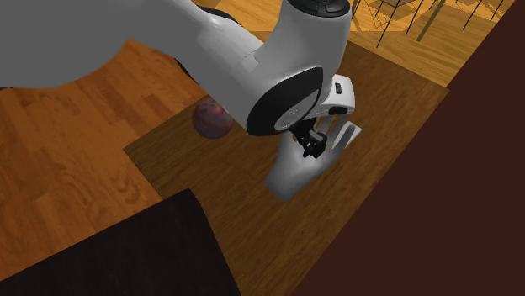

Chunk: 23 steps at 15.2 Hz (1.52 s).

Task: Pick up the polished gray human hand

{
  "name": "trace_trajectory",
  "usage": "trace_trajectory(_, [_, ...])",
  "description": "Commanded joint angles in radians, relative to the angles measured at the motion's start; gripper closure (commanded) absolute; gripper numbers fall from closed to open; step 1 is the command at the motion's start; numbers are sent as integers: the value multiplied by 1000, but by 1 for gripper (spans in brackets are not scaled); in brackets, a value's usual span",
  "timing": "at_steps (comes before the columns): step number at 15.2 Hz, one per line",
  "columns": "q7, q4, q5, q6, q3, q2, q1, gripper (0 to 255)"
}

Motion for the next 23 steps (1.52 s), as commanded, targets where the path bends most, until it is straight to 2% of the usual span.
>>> trace_trajectory(1, [-14,44,1,50,8,78,7,0])
trace_trajectory(8, [-36,243,-22,153,32,330,45,0])
trace_trajectory(15, [-56,499,-55,194,43,577,95,0])
trace_trajectory(23, [-62,544,-61,250,38,676,104,0])
